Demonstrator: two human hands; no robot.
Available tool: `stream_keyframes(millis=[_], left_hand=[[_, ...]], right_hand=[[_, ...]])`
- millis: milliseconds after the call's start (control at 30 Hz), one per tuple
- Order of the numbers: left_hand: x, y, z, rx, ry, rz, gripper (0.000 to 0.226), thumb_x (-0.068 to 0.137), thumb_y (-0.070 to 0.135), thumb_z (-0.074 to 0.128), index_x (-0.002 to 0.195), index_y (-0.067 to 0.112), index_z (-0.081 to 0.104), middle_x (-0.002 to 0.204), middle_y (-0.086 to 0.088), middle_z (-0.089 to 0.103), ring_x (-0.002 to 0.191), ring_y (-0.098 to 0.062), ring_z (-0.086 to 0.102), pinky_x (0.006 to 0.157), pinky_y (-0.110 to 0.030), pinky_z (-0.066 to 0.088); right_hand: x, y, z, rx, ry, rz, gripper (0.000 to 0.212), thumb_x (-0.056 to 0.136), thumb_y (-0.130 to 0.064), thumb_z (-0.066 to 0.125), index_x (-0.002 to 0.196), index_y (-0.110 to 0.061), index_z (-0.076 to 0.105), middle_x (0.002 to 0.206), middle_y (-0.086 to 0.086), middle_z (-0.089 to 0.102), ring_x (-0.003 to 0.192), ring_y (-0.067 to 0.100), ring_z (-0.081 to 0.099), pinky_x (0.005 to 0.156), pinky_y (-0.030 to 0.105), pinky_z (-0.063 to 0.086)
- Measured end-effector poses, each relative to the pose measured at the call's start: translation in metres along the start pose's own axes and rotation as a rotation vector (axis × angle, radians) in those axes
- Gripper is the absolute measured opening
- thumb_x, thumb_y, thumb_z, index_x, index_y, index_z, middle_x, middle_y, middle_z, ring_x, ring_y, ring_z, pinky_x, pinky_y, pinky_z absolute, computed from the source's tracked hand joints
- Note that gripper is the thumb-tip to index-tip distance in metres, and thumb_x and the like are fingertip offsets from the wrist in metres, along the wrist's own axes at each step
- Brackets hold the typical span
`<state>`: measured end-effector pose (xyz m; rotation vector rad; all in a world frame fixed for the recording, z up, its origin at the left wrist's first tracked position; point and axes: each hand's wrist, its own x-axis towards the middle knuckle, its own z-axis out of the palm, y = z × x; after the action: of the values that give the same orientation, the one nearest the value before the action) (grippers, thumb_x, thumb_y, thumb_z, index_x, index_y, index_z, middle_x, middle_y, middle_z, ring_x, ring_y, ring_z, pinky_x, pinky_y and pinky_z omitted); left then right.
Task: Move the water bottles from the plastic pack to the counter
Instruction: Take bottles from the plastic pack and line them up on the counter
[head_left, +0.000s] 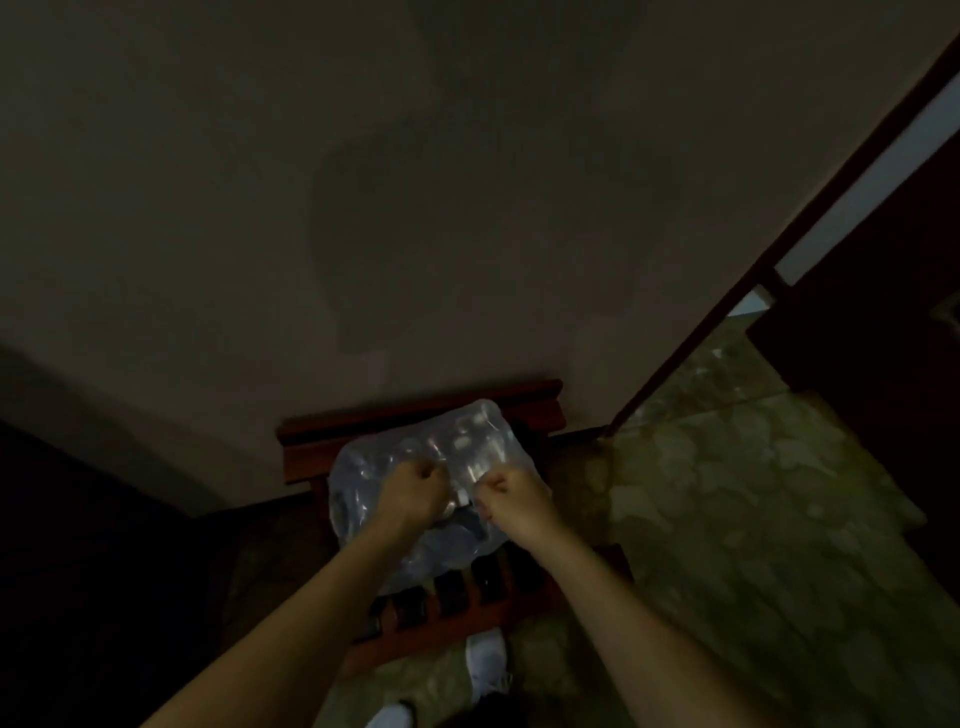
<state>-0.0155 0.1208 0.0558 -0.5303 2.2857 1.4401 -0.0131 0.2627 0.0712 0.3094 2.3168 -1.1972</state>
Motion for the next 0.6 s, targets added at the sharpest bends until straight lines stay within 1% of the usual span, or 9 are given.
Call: stream_keyframes(millis=[67,167,267,333,367,433,467,533,600], left_hand=[[0.01,-0.011,0.005,0.05,0.022,-0.057,0.028,0.097,0.013,0.047,0.074,0.003,0.06,0.072,-0.019,0.061,0.062,-0.02,0.053,0.059,-0.031,0.042],[0.022,-0.025,0.013,0.136,0.018,-0.126,0.026,0.101,0.017,0.044,0.083,0.012,0.062,0.074,-0.005,0.06,0.062,-0.012,0.052,0.052,-0.023,0.041],[0.035,-0.036,0.022,0.294,-0.015,-0.148,0.028,0.103,0.013,0.039,0.108,0.006,0.066,0.102,-0.011,0.067,0.089,-0.022,0.063,0.074,-0.03,0.051],[0.047,-0.042,0.03,0.395,-0.05,-0.161,0.029,0.104,0.011,0.037,0.112,0.002,0.064,0.113,-0.016,0.067,0.099,-0.024,0.063,0.086,-0.032,0.049],[0.054,-0.045,0.034,0.434,-0.071,-0.165,0.03,0.104,0.01,0.038,0.116,0.002,0.063,0.117,-0.017,0.065,0.103,-0.025,0.063,0.089,-0.03,0.048],[0.073,-0.052,0.043,0.498,-0.116,-0.164,0.031,0.103,0.009,0.04,0.123,0.001,0.061,0.124,-0.018,0.063,0.11,-0.028,0.062,0.092,-0.03,0.047],[0.083,-0.055,0.047,0.525,-0.142,-0.163,0.031,0.102,0.01,0.041,0.125,0.0,0.06,0.126,-0.019,0.063,0.112,-0.03,0.062,0.091,-0.031,0.047],[0.102,-0.064,0.055,0.599,-0.211,-0.158,0.032,0.102,0.016,0.044,0.12,-0.001,0.062,0.124,-0.02,0.063,0.111,-0.031,0.062,0.084,-0.029,0.045],[0.121,-0.078,0.061,0.682,-0.286,-0.162,0.035,0.102,0.022,0.043,0.116,-0.002,0.065,0.124,-0.02,0.063,0.113,-0.03,0.06,0.084,-0.028,0.042]], right_hand=[[0.015,0.013,0.008,-0.015,-0.095,0.016,0.02,0.092,-0.013,0.051,0.09,0.003,0.062,0.08,0.012,0.06,0.075,0.021,0.058,0.066,0.032,0.046],[0.037,0.032,0.018,-0.036,-0.194,0.034,0.015,0.093,-0.011,0.048,0.08,-0.005,0.055,0.076,0.014,0.05,0.072,0.022,0.049,0.063,0.029,0.036],[0.056,0.051,0.025,-0.06,-0.246,0.069,0.018,0.094,-0.013,0.048,0.101,-0.005,0.063,0.091,0.008,0.062,0.084,0.018,0.056,0.063,0.023,0.042],[0.066,0.06,0.03,-0.072,-0.281,0.099,0.025,0.095,-0.014,0.047,0.115,-0.006,0.06,0.109,0.008,0.063,0.094,0.018,0.057,0.075,0.024,0.044],[0.072,0.064,0.033,-0.074,-0.294,0.109,0.024,0.096,-0.013,0.046,0.115,-0.008,0.06,0.11,0.008,0.062,0.096,0.018,0.056,0.079,0.026,0.044],[0.085,0.072,0.041,-0.064,-0.313,0.125,0.017,0.096,-0.01,0.042,0.098,-0.013,0.059,0.097,0.005,0.06,0.091,0.02,0.056,0.08,0.03,0.044],[0.092,0.074,0.045,-0.055,-0.318,0.138,0.018,0.097,-0.009,0.041,0.098,-0.014,0.059,0.096,0.005,0.059,0.092,0.022,0.057,0.081,0.031,0.046],[0.103,0.075,0.056,-0.027,-0.326,0.177,0.028,0.098,-0.01,0.039,0.121,-0.008,0.056,0.112,0.011,0.059,0.104,0.026,0.057,0.084,0.03,0.043],[0.114,0.076,0.07,0.01,-0.332,0.209,0.035,0.099,-0.01,0.038,0.132,-0.009,0.049,0.124,0.014,0.056,0.109,0.025,0.055,0.087,0.031,0.042]])
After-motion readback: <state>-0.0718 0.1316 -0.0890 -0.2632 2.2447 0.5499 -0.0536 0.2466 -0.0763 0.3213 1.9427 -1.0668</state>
